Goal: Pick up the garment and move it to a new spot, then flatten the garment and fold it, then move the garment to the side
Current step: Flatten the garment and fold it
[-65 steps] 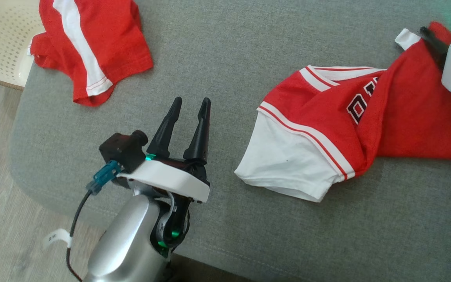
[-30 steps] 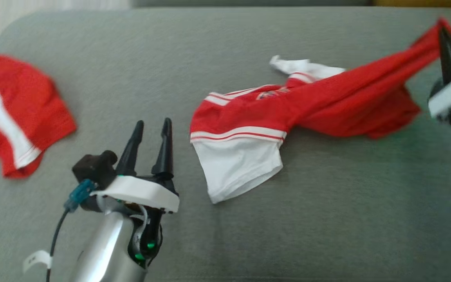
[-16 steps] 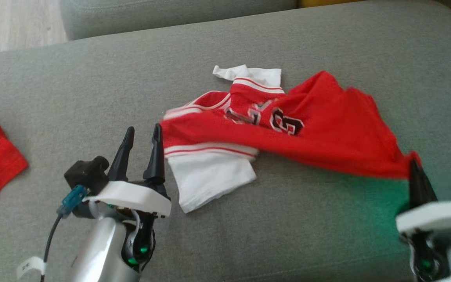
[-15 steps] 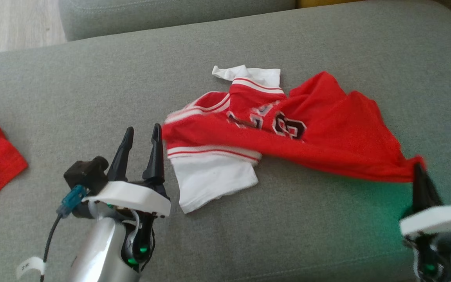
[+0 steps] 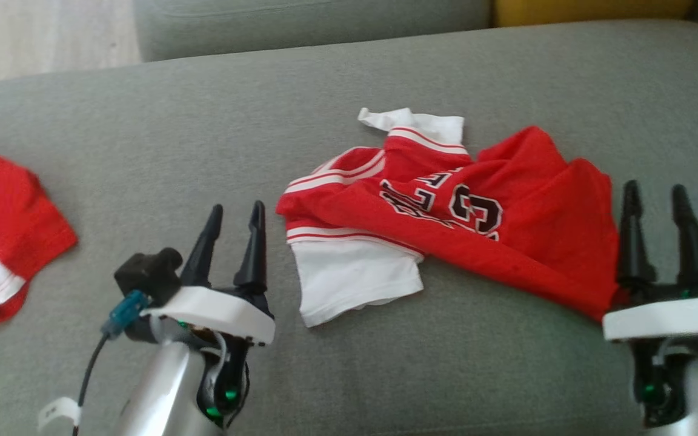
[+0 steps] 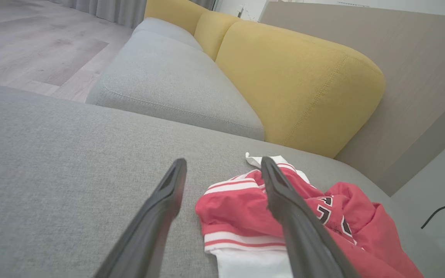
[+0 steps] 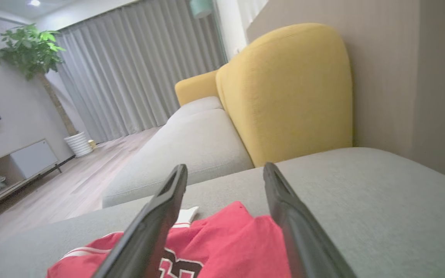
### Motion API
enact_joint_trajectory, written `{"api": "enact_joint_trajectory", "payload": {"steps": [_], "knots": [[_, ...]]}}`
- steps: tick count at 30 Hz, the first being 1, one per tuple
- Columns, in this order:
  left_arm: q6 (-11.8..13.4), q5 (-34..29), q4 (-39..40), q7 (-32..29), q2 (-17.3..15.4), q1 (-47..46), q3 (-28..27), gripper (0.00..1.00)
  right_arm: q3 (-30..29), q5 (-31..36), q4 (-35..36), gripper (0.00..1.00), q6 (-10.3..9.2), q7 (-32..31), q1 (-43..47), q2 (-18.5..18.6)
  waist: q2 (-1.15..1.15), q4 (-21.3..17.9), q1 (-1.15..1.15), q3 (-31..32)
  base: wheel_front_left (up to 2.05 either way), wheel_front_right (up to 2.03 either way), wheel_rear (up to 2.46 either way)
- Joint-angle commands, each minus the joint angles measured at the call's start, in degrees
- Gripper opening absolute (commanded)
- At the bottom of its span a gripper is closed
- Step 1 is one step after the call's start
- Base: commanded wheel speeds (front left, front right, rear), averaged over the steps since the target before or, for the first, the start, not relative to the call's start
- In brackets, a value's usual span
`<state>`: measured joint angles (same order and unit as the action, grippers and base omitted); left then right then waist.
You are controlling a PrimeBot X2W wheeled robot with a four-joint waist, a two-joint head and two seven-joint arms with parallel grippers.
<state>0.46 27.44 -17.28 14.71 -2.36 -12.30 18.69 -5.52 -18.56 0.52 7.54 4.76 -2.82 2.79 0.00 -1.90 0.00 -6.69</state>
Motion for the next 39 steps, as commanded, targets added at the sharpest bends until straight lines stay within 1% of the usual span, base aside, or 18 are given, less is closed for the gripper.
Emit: {"api": "enact_joint_trajectory", "payload": {"steps": [1, 6, 9, 13, 15, 18, 21, 24, 27, 32, 33, 34, 35, 37, 39], "knots": [[-0.28, 0.39, 1.43, 0.29, -0.52, -0.86, -0.97, 1.0, 2.02, 0.74, 1.63, 1.0, -0.05, 1.08, -0.32, 0.79, 0.0, 1.27, 0.0, 0.27, 0.0, 0.0, 0.0], [-1.66, 2.21, -0.23, 0.29, -0.52, 0.05, 1.76, 1.0, 3.33, 1.77, -0.6, 1.0, -0.05, 3.72, 1.08, 0.54, 0.0, 3.46, 0.0, 0.3, 0.0, 0.0, 0.0], [-2.29, 2.25, -2.12, 0.29, -0.52, 0.16, 3.71, 1.0, 3.57, 1.81, -1.49, 1.0, -0.05, 4.56, 0.84, 0.41, 0.0, 4.09, 0.0, -0.02, 0.0, 0.0, 0.0], [-4.27, 4.07, -6.03, 0.06, -0.52, -0.49, 8.63, 1.0, 3.47, 1.79, -2.27, 1.0, -0.05, 4.87, 0.14, 0.34, 0.0, 4.47, 0.0, -0.16, 0.0, 0.0, 0.0], [-4.88, 5.06, -8.08, -0.89, -0.52, -1.2, 10.9, 1.0, 3.26, 1.79, -2.5, 1.0, -0.05, 4.96, -0.13, 0.33, 0.0, 4.47, 0.0, -0.21, 0.0, 0.0, 0.0], [-5.11, 5.31, -11.48, -3.09, -0.52, -2.29, 13.31, 1.0, 3.13, 1.81, -2.84, 1.0, -0.05, 5.16, -0.4, 0.29, 0.0, 4.12, 0.0, -0.27, 0.0, 0.0, 0.0], [-5.04, 6.03, -13.87, -4.37, -0.52, -3.17, 14.49, 1.0, 3.44, 1.74, -3.21, 1.0, -0.05, 5.34, -0.53, 0.26, 0.0, 3.5, 0.0, -0.41, 0.0, 0.0, 0.0], [-4.15, 6.62, -16.04, -5.36, -0.52, -4.02, 15.12, 1.0, 3.57, 1.64, -3.58, 1.0, -0.05, 5.53, -0.58, 0.23, 0.0, 2.81, 0.0, -0.53, 0.0, 0.0, 0.0], [-3.8, 6.58, -17.36, -6.08, -0.52, -4.65, 15.72, 1.0, 3.63, 1.57, -3.74, 1.0, -0.05, 5.64, -0.69, 0.21, 0.0, 2.34, 0.0, -0.63, 0.0, 0.0, 0.0], [-4.56, 8.91, -18.95, -8.06, -0.52, -5.57, 16.94, 1.0, 3.32, 1.43, -3.87, 1.0, -0.05, 5.86, -0.98, 0.18, 0.0, 1.6, 0.0, -1.04, 0.0, 0.0, 0.0], [-4.64, 9.43, -19.06, -8.06, -0.52, -5.75, 17.01, 0.93, 3.24, 1.44, -3.93, 1.0, -0.05, 5.88, -1.02, 0.17, 0.0, 1.51, 0.0, -1.1, 0.0, 0.0, 0.0], [-4.73, 9.91, -19.2, -8.14, -0.52, -5.92, 17.13, 0.32, 3.13, 1.45, -4.0, 1.0, -0.05, 5.89, -1.08, 0.17, 0.0, 1.41, 0.0, -1.2, 0.0, 0.0, 0.0], [-4.87, 10.31, -19.35, -8.24, -0.52, -6.12, 17.33, 0.0, 2.99, 1.5, -4.09, 1.0, -0.05, 5.9, -1.13, 0.16, 0.0, 1.34, 0.0, -1.27, 0.0, 0.0, 0.0], [-5.38, 10.77, -19.74, -8.71, -0.52, -6.5, 18.11, 0.0, 2.51, 1.74, -4.37, 1.0, -0.05, 5.85, -1.12, 0.16, 0.0, 1.22, 0.0, -1.36, 0.0, 0.0, 0.0], [-5.6, 11.62, -19.53, -7.73, -0.52, -6.86, 17.75, 0.0, 1.76, 2.77, -4.81, 1.0, -0.05, 5.59, -0.89, 0.15, 0.0, 1.21, 0.0, -1.4, 0.0, 0.0, 0.0]]}}
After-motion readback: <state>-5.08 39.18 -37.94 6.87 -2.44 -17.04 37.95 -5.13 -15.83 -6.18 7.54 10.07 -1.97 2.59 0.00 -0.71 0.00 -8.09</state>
